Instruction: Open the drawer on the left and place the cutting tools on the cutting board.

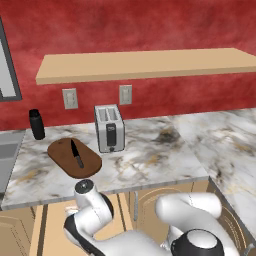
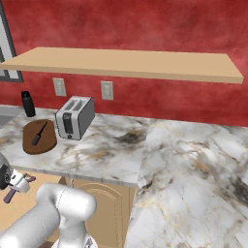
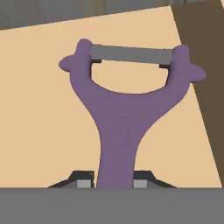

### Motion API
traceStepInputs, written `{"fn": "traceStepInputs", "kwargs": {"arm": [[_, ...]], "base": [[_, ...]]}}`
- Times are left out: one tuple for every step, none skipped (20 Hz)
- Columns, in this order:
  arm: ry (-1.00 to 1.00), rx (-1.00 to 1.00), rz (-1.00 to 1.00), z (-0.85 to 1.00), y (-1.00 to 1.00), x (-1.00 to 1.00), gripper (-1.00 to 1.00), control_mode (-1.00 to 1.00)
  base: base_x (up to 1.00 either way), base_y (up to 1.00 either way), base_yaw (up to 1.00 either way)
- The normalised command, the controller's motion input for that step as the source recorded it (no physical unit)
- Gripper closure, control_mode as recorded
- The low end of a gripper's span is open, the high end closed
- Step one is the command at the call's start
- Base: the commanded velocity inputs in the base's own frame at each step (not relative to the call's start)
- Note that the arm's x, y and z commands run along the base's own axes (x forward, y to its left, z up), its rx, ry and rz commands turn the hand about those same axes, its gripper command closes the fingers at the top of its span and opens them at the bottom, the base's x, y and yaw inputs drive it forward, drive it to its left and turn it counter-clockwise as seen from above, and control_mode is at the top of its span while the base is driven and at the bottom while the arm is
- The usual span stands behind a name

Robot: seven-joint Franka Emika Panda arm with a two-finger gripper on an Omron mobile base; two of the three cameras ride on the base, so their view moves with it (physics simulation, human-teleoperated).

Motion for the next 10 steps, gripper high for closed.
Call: {"fn": "traceStepInputs", "kwargs": {"arm": [[-0.31, 0.00, 0.00, 1.00, 0.00, 0.00, 1.00, -1.00], [-0.30, 0.00, 0.01, 1.00, 0.00, 0.00, 1.00, -1.00], [-0.28, 0.00, 0.01, 1.00, 0.00, 0.00, 1.00, -1.00], [-0.29, 0.00, 0.04, 1.00, 0.00, 0.21, 1.00, -1.00], [-0.29, 0.00, 0.05, 1.00, 0.00, 0.26, 1.00, -1.00], [-0.31, 0.00, 0.06, 1.00, 0.00, 0.34, 1.00, -1.00], [-0.29, 0.00, 0.07, 1.00, 0.00, 0.37, 1.00, -1.00], [-0.26, 0.00, 0.07, 1.00, 0.00, 0.41, 1.00, -1.00], [-0.23, 0.00, 0.07, 1.00, 0.00, 0.41, 1.00, -1.00], [-0.17, 0.00, 0.07, 1.00, 0.00, 0.44, 1.00, -1.00]], "base": [[0.00, 0.00, 0.00], [0.00, 0.00, 0.00], [0.00, 0.00, 0.00], [0.00, 0.00, 0.00], [0.00, 0.00, 0.00], [0.00, 0.00, 0.00], [0.00, 0.00, 0.00], [0.00, 0.00, 0.00], [0.00, 0.00, 0.00], [0.00, 0.00, 0.00]]}}
